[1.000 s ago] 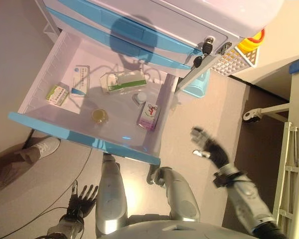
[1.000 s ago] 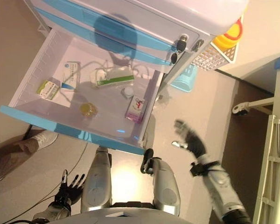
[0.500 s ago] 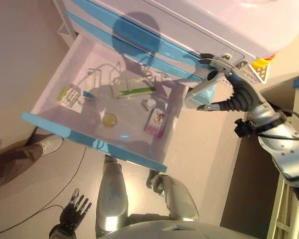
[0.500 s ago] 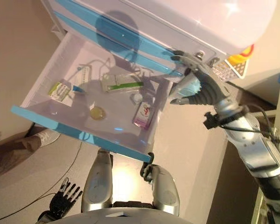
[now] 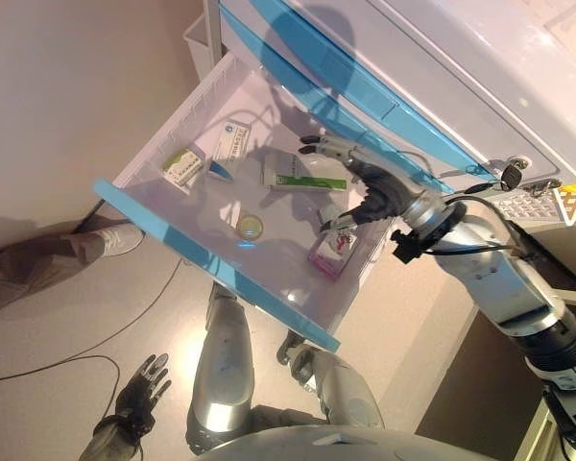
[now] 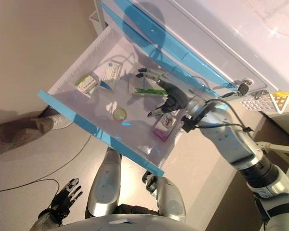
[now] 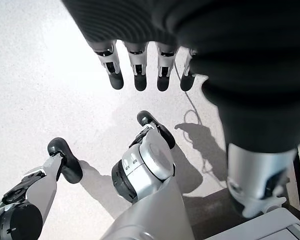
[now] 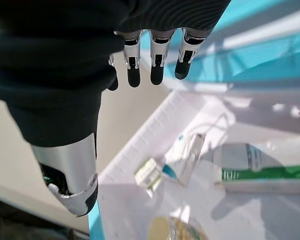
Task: Open the drawer and pick up the medicine
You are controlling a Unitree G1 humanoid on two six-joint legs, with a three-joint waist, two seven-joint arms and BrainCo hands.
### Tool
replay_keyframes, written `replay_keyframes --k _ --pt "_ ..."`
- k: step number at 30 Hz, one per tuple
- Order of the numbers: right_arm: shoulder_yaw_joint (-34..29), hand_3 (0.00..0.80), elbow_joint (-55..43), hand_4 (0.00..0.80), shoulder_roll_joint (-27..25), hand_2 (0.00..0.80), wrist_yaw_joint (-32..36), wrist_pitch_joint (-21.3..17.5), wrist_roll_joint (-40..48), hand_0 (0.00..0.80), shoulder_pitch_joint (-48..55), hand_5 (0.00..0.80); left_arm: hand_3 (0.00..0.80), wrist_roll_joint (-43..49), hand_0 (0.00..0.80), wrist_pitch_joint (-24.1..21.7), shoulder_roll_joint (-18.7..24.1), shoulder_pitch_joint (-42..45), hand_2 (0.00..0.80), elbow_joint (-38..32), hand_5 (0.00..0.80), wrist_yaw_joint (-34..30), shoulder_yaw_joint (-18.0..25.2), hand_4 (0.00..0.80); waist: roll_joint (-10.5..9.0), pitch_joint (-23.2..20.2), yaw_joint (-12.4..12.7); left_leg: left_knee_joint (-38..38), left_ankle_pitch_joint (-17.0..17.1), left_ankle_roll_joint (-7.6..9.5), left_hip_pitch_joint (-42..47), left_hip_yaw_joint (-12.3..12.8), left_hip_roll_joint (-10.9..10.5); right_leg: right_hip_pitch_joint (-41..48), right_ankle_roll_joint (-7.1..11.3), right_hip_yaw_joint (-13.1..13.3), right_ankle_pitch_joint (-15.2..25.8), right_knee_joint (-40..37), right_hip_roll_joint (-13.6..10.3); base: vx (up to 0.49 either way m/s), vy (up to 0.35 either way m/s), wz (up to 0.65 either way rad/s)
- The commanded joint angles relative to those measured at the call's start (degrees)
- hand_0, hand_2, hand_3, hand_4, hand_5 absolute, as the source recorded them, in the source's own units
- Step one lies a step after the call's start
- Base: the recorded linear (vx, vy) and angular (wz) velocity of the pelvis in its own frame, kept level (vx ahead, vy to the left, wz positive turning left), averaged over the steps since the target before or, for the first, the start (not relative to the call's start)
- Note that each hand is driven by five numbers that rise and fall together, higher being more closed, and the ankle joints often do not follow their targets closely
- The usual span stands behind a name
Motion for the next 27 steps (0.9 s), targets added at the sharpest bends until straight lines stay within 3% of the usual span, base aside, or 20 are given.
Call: replay_keyframes --k 1,7,15,27 --pt "1.67 0.0 -0.52 0.0 -0.24 0.0 -1.73 1.61 -6.32 0.0 -3.01 0.0 0.0 2.48 0.0 -1.39 0.59 2.98 0.0 -1.7 0.0 1.24 -1.04 0.0 -1.25 -0.22 1.7 2.3 -5.59 3.62 0.41 -1.75 -2.97 -1.38 1.07 1.83 7.22 -0.67 -0.8 0.006 -0.026 0.07" --pt "8.23 0.0 8.62 0.0 3.73 0.0 -3.42 5.11 -9.17 0.0 -6.38 0.0 0.0 3.31 0.0 -0.97 1.19 1.93 0.0 -1.53 0.0 1.6 -2.34 0.0 -0.71 -0.22 3.32 1.84 -5.42 3.61 -0.29 -2.77 -3.74 -1.25 0.93 1.09 7.22 -1.33 -0.81 0.007 -0.012 0.11" --pt "12.97 0.0 15.7 0.0 8.1 0.0 -4.88 5.85 -9.75 0.0 -8.17 0.0 0.0 4.4 0.0 -0.05 1.7 0.48 0.0 -1.69 0.0 2.23 -3.5 0.0 0.04 -0.22 4.28 1.89 -5.37 3.6 -1.75 -3.99 -4.56 -2.34 0.88 0.42 7.19 -1.25 -1.02 -0.016 0.003 0.09" --pt "16.27 0.0 18.85 0.0 12.25 0.0 -3.64 3.49 -9.31 0.0 -8.73 0.0 0.0 5.39 0.0 0.91 1.49 -1.45 0.0 -2.32 0.0 3.25 -4.53 0.0 -0.04 -0.22 5.09 1.57 -5.08 3.52 -2.77 -5.12 -5.11 -3.37 1.19 -0.11 7.62 -1.53 -1.23 -0.012 0.006 0.05"
